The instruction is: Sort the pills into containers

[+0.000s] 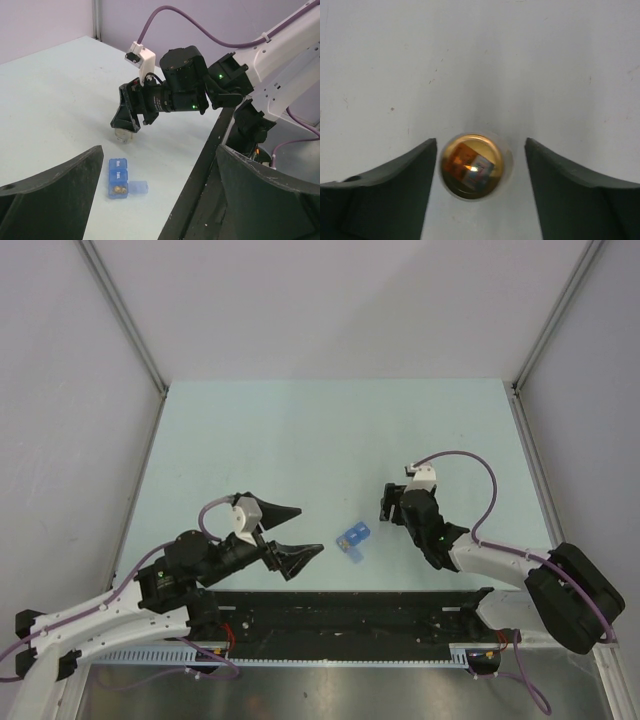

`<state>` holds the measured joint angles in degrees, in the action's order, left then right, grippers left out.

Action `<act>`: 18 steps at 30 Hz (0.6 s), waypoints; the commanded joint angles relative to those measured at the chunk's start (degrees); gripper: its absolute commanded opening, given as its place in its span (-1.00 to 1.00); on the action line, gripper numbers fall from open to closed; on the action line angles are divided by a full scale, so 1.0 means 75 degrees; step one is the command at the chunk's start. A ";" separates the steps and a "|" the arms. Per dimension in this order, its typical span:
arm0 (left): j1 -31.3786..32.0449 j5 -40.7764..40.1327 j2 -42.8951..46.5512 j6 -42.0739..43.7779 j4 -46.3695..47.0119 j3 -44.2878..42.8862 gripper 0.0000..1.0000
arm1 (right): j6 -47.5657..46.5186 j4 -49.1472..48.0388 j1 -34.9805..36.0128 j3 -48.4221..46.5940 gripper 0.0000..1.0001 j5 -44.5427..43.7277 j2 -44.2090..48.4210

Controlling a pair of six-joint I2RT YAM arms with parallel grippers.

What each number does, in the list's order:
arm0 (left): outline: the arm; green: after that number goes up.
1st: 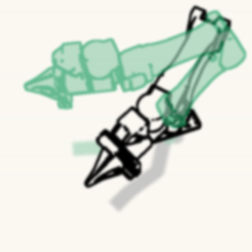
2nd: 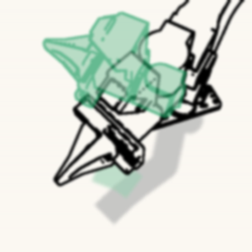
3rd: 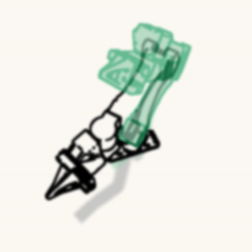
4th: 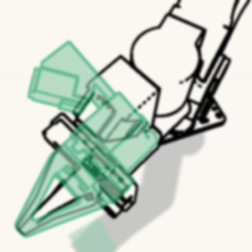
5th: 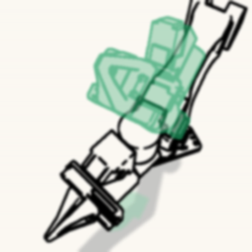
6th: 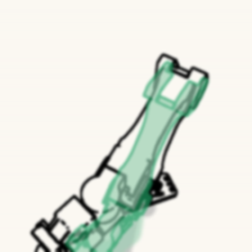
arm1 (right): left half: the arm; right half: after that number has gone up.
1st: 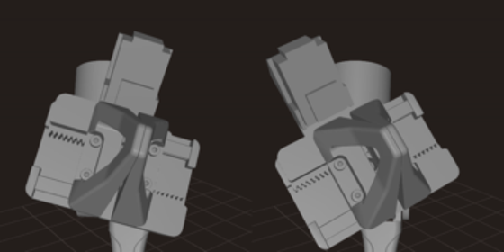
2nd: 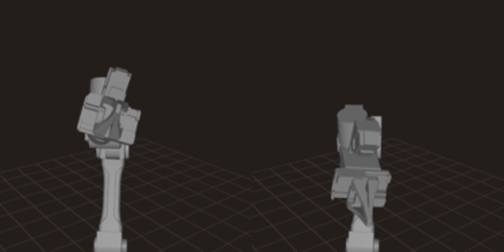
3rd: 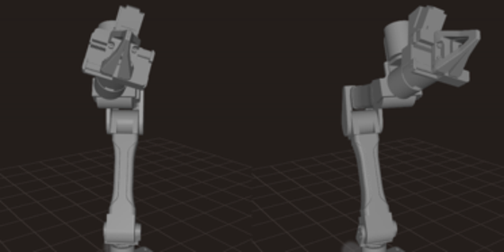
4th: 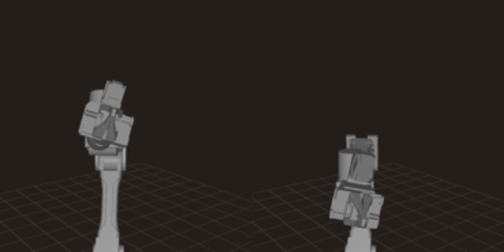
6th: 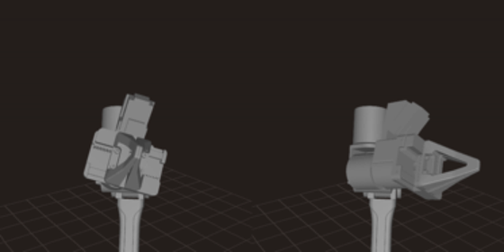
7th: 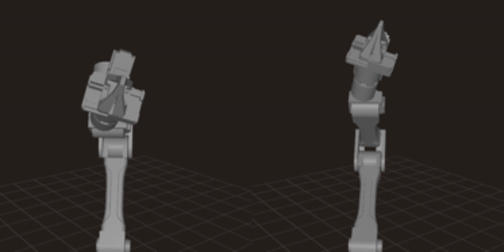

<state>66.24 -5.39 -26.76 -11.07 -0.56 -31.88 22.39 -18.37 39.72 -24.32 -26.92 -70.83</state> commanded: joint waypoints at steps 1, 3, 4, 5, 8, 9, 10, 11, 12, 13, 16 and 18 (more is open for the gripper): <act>-0.0019 -0.0161 0.0041 -0.0235 0.0191 0.0079 0.99 | 0.0143 0.0081 -0.0035 -0.0004 0.65 0.0167 0.0244; -0.0031 -0.0219 0.0029 -0.0247 0.0192 0.0067 1.00 | 0.0143 0.0164 -0.0035 -0.0004 0.74 0.0214 0.0490; -0.0019 -0.0242 0.0041 -0.0223 0.0192 0.0078 1.00 | 0.0143 0.0234 -0.0035 -0.0004 0.79 0.0214 0.0560; -0.0019 -0.0312 0.0041 -0.0235 0.0192 0.0079 1.00 | 0.0132 0.0269 -0.0035 -0.0004 0.81 0.0191 0.0758; -0.0031 -0.0465 0.0018 -0.0235 0.0192 0.0079 1.00 | 0.0026 0.0433 -0.0047 -0.0051 0.89 0.0156 0.1122; -0.0031 -0.0674 -0.0017 -0.0293 0.0192 0.0090 1.00 | -0.0009 0.0515 -0.0035 -0.0086 0.90 0.0132 0.1437; -0.0019 -0.0850 -0.0064 -0.0340 0.0192 0.0090 1.00 | -0.0114 0.0678 -0.0047 -0.0132 0.91 0.0109 0.1567; -0.0019 -0.0991 -0.0111 -0.0398 0.0192 0.0102 1.00 | -0.0173 0.0773 -0.0047 -0.0261 0.91 0.0039 0.1719; -0.0031 -0.1306 -0.0169 -0.0515 0.0192 0.0102 1.00 | -0.0243 0.0913 -0.0047 -0.0378 0.91 0.0003 0.1988; -0.0042 -0.1448 -0.0332 -0.0609 0.0180 0.0090 1.00 | -0.0383 0.1251 -0.0035 -0.0518 0.92 -0.0113 0.2095; -0.0182 -0.1963 -0.0731 -0.0960 0.0191 0.0079 1.00 | -0.0525 0.2012 -0.0035 -0.1034 0.92 -0.0080 0.2622; -0.0474 -0.1861 -0.1362 -0.1276 0.0226 0.0055 1.00 | -0.0525 0.2401 0.0082 -0.1454 0.96 0.0061 0.2892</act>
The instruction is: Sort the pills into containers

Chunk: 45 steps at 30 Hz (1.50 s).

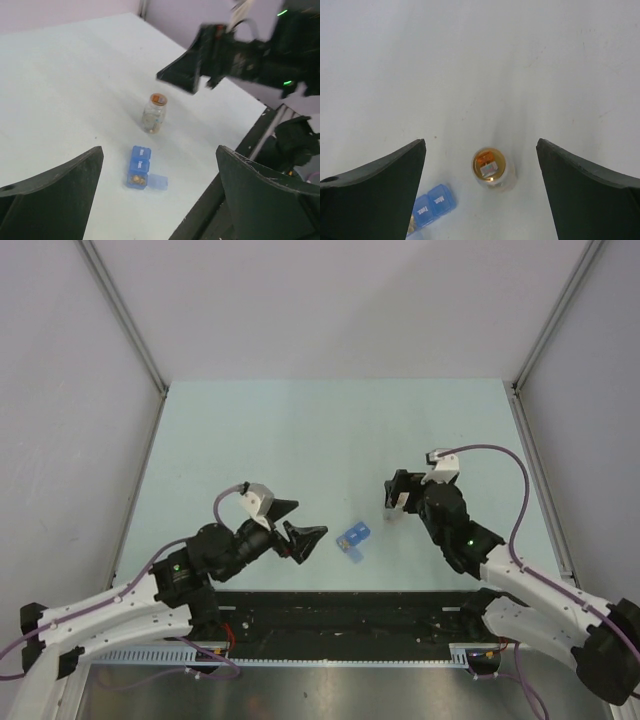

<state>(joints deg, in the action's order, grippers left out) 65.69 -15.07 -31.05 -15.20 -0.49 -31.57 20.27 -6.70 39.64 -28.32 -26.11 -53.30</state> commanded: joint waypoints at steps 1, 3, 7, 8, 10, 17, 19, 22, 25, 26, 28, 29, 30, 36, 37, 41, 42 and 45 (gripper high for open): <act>-0.0867 -0.0047 -0.1037 -0.0808 0.0369 0.0003 1.00 | -0.0149 0.1531 0.0210 -0.1040 0.96 0.0035 0.0811; -0.1304 0.0274 -0.1671 -0.1054 0.0731 0.0189 1.00 | 0.0178 0.2086 0.0841 -0.1274 0.93 0.0047 0.1035; -0.2252 0.0590 -0.1977 -0.1277 0.2077 0.0833 0.85 | 0.1033 0.3467 0.2855 -0.1638 0.53 -0.0886 0.1236; -0.2359 0.0800 -0.2012 -0.1301 0.2255 0.0997 0.78 | 0.1267 0.3645 0.3324 -0.1650 0.43 -0.1064 0.1096; -0.2535 0.0826 -0.2339 -0.1278 0.2421 0.1022 0.59 | 0.1982 0.4113 0.4158 -0.1639 0.09 -0.1369 0.0873; -0.2630 0.1294 -0.4190 -0.1172 0.2702 0.0718 -0.64 | 0.2525 0.4106 0.3951 -0.1195 -1.00 -0.1653 0.0040; -0.2630 0.1528 -0.4763 -0.1184 0.2971 0.0671 -0.95 | 0.2360 0.3602 0.3124 -0.0995 -1.00 -0.0815 -0.0088; -0.2618 0.1739 -0.5455 -0.1208 0.3241 0.0554 -0.99 | 0.2220 0.3063 0.1962 -0.0737 -1.00 0.0619 -0.0334; -0.2618 0.1939 -0.5937 -0.1254 0.3510 0.0472 -0.99 | 0.1869 0.2570 0.1525 -0.0572 -1.00 0.1195 -0.0732; -0.2618 0.2159 -0.6252 -0.1278 0.3580 0.0413 -0.99 | 0.1751 0.2476 0.1489 -0.0572 -1.00 0.1300 -0.0896; -0.2618 0.2430 -0.6535 -0.1313 0.3792 0.0343 -0.99 | 0.1598 0.2242 0.1488 -0.0572 -1.00 0.1477 -0.1364; -0.2618 0.2489 -0.6768 -0.1336 0.3850 0.0261 -0.99 | 0.1540 0.2183 0.1477 -0.0572 -1.00 0.1524 -0.1505; -0.2618 0.2536 -0.6875 -0.1348 0.3897 0.0226 -0.99 | 0.1539 0.2078 0.1477 -0.0572 -1.00 0.1559 -0.1623; -0.2618 0.2455 -0.7215 -0.1371 0.3956 0.0202 -0.99 | 0.1527 0.1668 0.1477 -0.0572 -1.00 0.1443 -0.2596; -0.2618 0.2443 -0.7274 -0.1360 0.3956 0.0202 -0.99 | 0.1516 0.1620 0.1477 -0.0572 -1.00 0.1419 -0.2701; -0.2618 0.2560 -0.7555 -0.1406 0.3956 0.0190 -0.99 | 0.1504 0.1375 0.1477 -0.0584 -1.00 0.1325 -0.3216; -0.2618 0.2572 -0.7602 -0.1430 0.3956 0.0202 -0.99 | 0.1504 0.1339 0.1465 -0.0584 -1.00 0.1336 -0.3299; -0.2618 0.2677 -0.7696 -0.1535 0.4038 0.0307 -0.99 | 0.1516 0.1245 0.1477 -0.0584 -1.00 0.1348 -0.3545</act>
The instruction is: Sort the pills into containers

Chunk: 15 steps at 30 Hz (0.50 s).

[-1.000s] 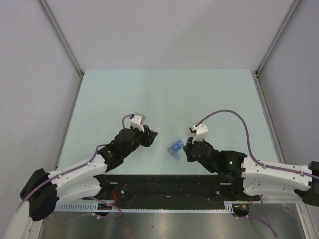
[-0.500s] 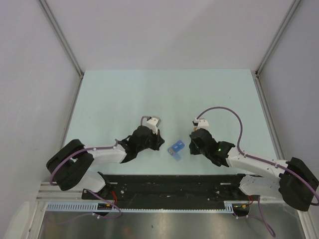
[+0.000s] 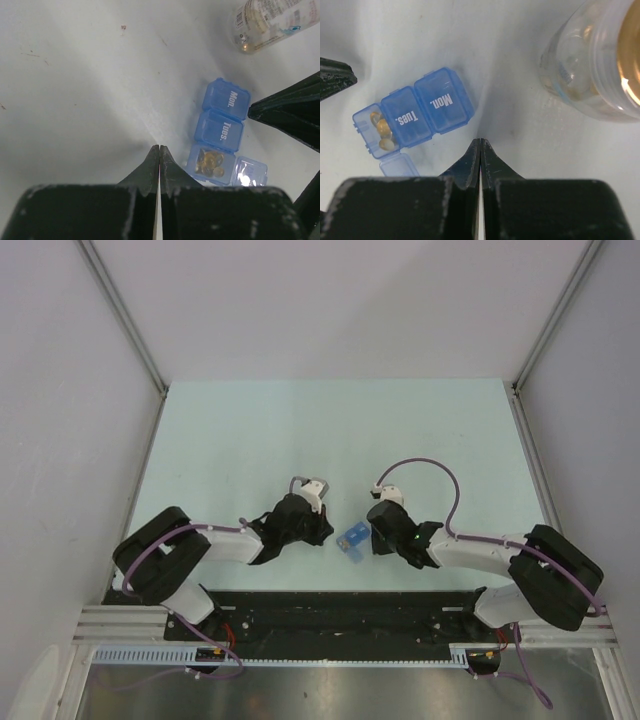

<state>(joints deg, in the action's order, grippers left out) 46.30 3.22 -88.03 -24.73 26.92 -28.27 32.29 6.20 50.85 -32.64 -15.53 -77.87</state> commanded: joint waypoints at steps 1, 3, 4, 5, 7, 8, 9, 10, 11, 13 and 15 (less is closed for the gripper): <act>-0.0022 0.0250 -0.0110 -0.0300 0.0407 -0.0063 -0.99 | -0.0087 -0.0498 -0.0030 -0.0007 -1.00 -0.0062 -0.0328; 0.0060 0.0366 -0.0122 -0.0312 0.0512 -0.0004 -0.99 | -0.0075 -0.0568 -0.0030 0.0005 -1.00 -0.0086 -0.0445; 0.0119 0.0390 -0.0145 -0.0265 0.0524 -0.0004 -0.99 | -0.0075 -0.0615 -0.0030 0.0005 -1.00 -0.0086 -0.0492; 0.0235 0.0390 -0.0204 -0.0265 0.0536 -0.0004 -1.00 | -0.0087 -0.0696 -0.0030 -0.0007 -1.00 -0.0074 -0.0539; 0.0353 0.0332 -0.0298 -0.0323 0.0536 0.0008 -0.99 | -0.0134 -0.0767 -0.0042 0.0005 -1.00 0.0008 -0.0657; 0.0458 0.0285 -0.0368 -0.0358 0.0571 0.0019 -0.99 | -0.0169 -0.0988 -0.0053 -0.0007 -1.00 0.0043 -0.0680; 0.0505 0.0262 -0.0391 -0.0382 0.0583 0.0031 -0.99 | -0.0157 -0.1025 -0.0065 -0.0007 -1.00 0.0090 -0.0715; 0.0541 0.0227 -0.0415 -0.0440 0.0583 0.0078 -0.99 | -0.0169 -0.1037 -0.0065 -0.0007 -1.00 0.0102 -0.0727; 0.0611 0.0215 -0.0415 -0.0476 0.0595 0.0101 -0.99 | -0.0192 -0.1072 -0.0088 -0.0007 -1.00 0.0102 -0.0751; 0.0658 0.0122 -0.0380 -0.0569 0.0595 0.0241 -0.99 | -0.0228 -0.1096 -0.0100 -0.0042 -1.00 0.0114 -0.0786; 0.0705 0.0051 -0.0275 -0.0628 0.0606 0.0370 -0.99 | -0.0298 -0.1107 -0.0147 -0.0065 -1.00 0.0114 -0.0809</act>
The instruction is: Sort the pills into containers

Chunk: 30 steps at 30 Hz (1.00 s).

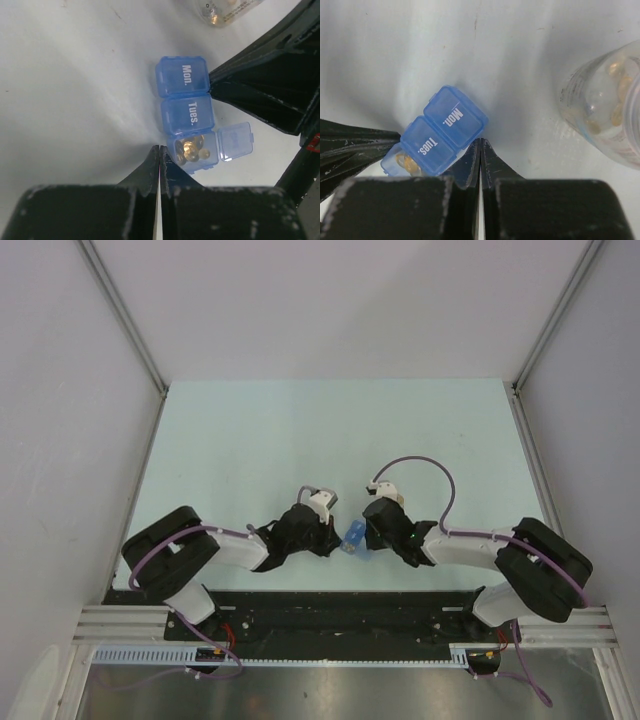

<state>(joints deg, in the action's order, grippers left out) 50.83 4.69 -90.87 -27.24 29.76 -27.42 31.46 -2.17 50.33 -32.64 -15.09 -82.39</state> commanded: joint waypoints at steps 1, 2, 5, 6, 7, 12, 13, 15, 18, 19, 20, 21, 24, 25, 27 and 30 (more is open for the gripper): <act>0.0113 -0.0179 0.0162 -0.0351 0.0228 0.0408 -0.99 | -0.0234 -0.0003 -0.0089 -0.0077 -1.00 0.0055 -0.0229; 0.0137 -0.0226 0.0198 -0.0387 0.0251 0.0491 -0.99 | -0.0257 -0.0015 -0.0101 -0.0112 -1.00 0.0102 -0.0264; 0.0277 -0.0320 0.0420 -0.0516 0.0274 0.0761 -0.99 | -0.0410 -0.0061 -0.0124 -0.0206 -1.00 0.0184 -0.0393; 0.0324 -0.0367 0.0479 -0.0539 0.0286 0.0808 -0.99 | -0.0445 -0.0062 -0.0124 -0.0229 -1.00 0.0219 -0.0417; 0.0371 -0.0414 0.0572 -0.0586 0.0298 0.0889 -0.99 | -0.0538 -0.0096 -0.0113 -0.0253 -1.00 0.0243 -0.0440; 0.0664 -0.0543 0.0573 -0.0668 0.0333 0.0902 -0.99 | -0.0890 -0.0226 -0.0113 -0.0370 -1.00 0.0407 -0.0628; 0.0687 -0.0566 0.0561 -0.0691 0.0333 0.0867 -0.99 | -0.0960 -0.0237 -0.0124 -0.0382 -1.00 0.0418 -0.0628; 0.0770 -0.0590 0.0491 -0.0703 0.0368 0.0855 -0.99 | -0.1019 -0.0261 -0.0136 -0.0405 -1.00 0.0489 -0.0628; 0.0863 -0.0590 0.0351 -0.0750 0.0415 0.0785 -0.99 | -0.1113 -0.0249 -0.0136 -0.0429 -1.00 0.0617 -0.0628; 0.0898 -0.0567 0.0292 -0.0762 0.0427 0.0715 -0.99 | -0.1125 -0.0237 -0.0136 -0.0440 -1.00 0.0641 -0.0628; 0.0968 -0.0590 0.0257 -0.0762 0.0438 0.0668 -0.99 | -0.1136 -0.0226 -0.0124 -0.0441 -1.00 0.0711 -0.0616; 0.1004 -0.0602 0.0187 -0.0762 0.0450 0.0633 -0.99 | -0.1160 -0.0237 -0.0124 -0.0441 -1.00 0.0735 -0.0593; 0.1145 -0.0613 0.0058 -0.0820 0.0462 0.0516 -0.99 | -0.1183 -0.0273 -0.0124 -0.0441 -1.00 0.0922 -0.0523; 0.1168 -0.0613 0.0023 -0.0844 0.0474 0.0469 -0.99 | -0.1183 -0.0296 -0.0136 -0.0441 -1.00 0.0957 -0.0499; 0.1227 -0.0613 -0.0024 -0.0856 0.0474 0.0445 -0.99 | -0.1207 -0.0331 -0.0136 -0.0440 -1.00 0.1075 -0.0464; 0.1262 -0.0613 -0.0048 -0.0867 0.0485 0.0398 -0.99 | -0.1219 -0.0354 -0.0136 -0.0441 -1.00 0.1122 -0.0476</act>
<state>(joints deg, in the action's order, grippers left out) 59.53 1.04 -90.06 -33.01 35.07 -23.51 23.33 -5.23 49.36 -35.16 -8.73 -85.84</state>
